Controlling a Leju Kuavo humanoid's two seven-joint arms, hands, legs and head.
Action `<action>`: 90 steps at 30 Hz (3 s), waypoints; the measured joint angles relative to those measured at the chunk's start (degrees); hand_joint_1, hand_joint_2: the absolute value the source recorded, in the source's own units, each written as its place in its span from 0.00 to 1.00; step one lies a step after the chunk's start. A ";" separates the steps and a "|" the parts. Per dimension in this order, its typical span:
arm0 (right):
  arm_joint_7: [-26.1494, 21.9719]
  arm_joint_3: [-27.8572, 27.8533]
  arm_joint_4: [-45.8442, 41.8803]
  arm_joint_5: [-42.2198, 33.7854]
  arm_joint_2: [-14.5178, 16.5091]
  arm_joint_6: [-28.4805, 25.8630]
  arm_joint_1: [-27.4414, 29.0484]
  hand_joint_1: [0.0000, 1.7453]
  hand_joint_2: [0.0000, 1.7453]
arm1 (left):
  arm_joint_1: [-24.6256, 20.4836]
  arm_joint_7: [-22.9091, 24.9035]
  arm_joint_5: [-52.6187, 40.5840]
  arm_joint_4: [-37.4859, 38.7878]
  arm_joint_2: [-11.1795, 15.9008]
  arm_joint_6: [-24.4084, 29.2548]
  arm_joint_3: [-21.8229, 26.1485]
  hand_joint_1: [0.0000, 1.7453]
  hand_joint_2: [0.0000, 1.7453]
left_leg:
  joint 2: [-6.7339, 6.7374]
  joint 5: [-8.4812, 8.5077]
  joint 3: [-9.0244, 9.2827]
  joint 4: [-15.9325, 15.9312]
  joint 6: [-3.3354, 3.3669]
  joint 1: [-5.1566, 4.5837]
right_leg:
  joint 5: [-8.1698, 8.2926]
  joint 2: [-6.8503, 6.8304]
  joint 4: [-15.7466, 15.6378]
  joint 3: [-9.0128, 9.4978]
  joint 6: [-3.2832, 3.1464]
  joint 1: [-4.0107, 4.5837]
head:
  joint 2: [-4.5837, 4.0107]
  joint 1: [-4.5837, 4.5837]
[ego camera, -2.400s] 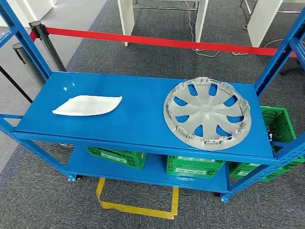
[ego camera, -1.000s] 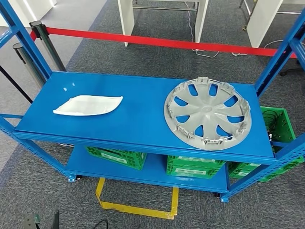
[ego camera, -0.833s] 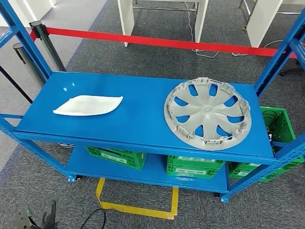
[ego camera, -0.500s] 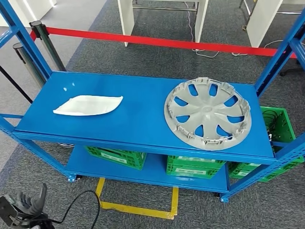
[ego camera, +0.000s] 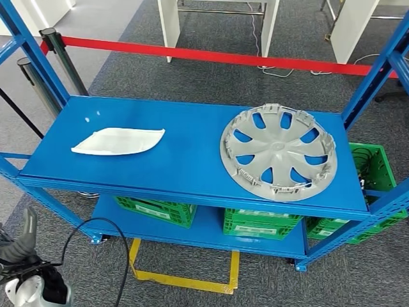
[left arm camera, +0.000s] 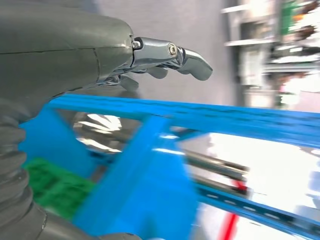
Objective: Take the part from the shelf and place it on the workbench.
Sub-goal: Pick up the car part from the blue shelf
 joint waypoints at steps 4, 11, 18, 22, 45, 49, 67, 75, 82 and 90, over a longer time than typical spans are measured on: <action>-0.24 -1.96 0.05 -0.32 0.47 1.12 -0.24 0.00 0.00 | 0.46 -2.27 -2.18 -7.52 -0.90 2.50 -2.25 0.00 1.00 | 0.00 0.00 0.00 0.00 0.00 0.00 | 0.00 0.00 0.00 0.00 0.00 0.00 | 0.00 -0.01; -0.68 -4.96 0.14 -0.78 1.14 3.06 -0.60 0.00 0.00 | 1.09 -5.86 -6.42 -19.45 -1.62 6.99 -6.48 0.00 1.00 | 0.00 0.00 0.00 0.01 0.00 0.00 | 0.00 -0.01 0.00 0.01 0.00 0.00 | 0.00 -0.01; -0.79 -5.39 0.40 0.93 1.17 4.81 -0.72 0.00 0.00 | 1.08 -7.33 -15.21 -26.32 -1.07 12.26 -13.92 0.00 1.00 | 0.00 0.00 0.00 0.03 0.00 0.00 | 0.01 -0.01 0.00 0.01 0.01 0.00 | 0.00 0.00; 0.06 -3.92 0.99 3.95 1.16 5.12 -0.60 0.00 0.00 | 0.59 -7.62 -21.74 -27.53 -0.61 13.66 -17.59 0.00 1.00 | 0.01 0.00 0.00 0.05 0.00 0.00 | 0.01 0.01 0.00 0.00 0.01 0.00 | 0.00 0.00; 11.16 11.39 3.39 24.46 0.66 4.27 -0.13 0.00 0.00 | -12.49 2.13 -43.45 -12.98 4.35 9.36 -41.46 0.00 1.00 | 0.05 -0.01 -0.06 0.17 0.02 0.00 | 0.07 0.10 0.00 -0.05 0.09 -0.01 | 0.00 0.01; 12.16 13.24 3.83 26.69 0.35 4.28 -0.10 0.00 0.00 | -15.43 4.54 -47.07 -8.23 5.08 8.10 -44.59 0.00 1.00 | 0.06 -0.01 -0.07 0.18 0.02 0.00 | 0.07 0.11 0.00 -0.06 0.09 -0.01 | 0.00 -0.01; 15.91 19.64 5.43 35.40 -1.55 6.80 -0.06 0.00 0.00 | -32.64 16.13 -63.74 17.83 7.58 2.10 -53.11 0.00 1.00 | 0.10 -0.01 -0.12 0.24 0.03 0.00 | 0.12 0.16 0.02 -0.09 0.11 0.00 | 0.00 0.00; 17.25 21.03 5.70 37.44 -1.77 8.21 -0.21 0.00 0.00 | -41.77 20.44 -70.07 30.68 8.18 0.11 -54.00 0.00 1.00 | 0.10 0.00 -0.13 0.25 0.04 0.00 | 0.13 0.16 0.03 -0.08 0.12 0.00 | 0.00 0.00; 18.08 21.79 5.84 38.79 -1.87 9.02 -0.30 0.00 0.00 | -48.75 24.51 -76.82 40.92 8.58 -1.35 -54.69 0.00 1.00 | 0.10 0.01 -0.15 0.27 0.05 0.00 | 0.14 0.16 0.05 -0.07 0.12 0.00 | 0.00 0.00; 18.88 21.99 5.98 39.63 -1.99 9.77 -0.19 0.00 0.00 | -52.32 25.44 -79.80 48.71 10.61 -6.38 -54.22 0.00 1.00 | 0.10 0.01 -0.16 0.27 0.04 0.01 | 0.14 0.15 0.06 -0.07 0.12 0.01 | 0.00 -0.01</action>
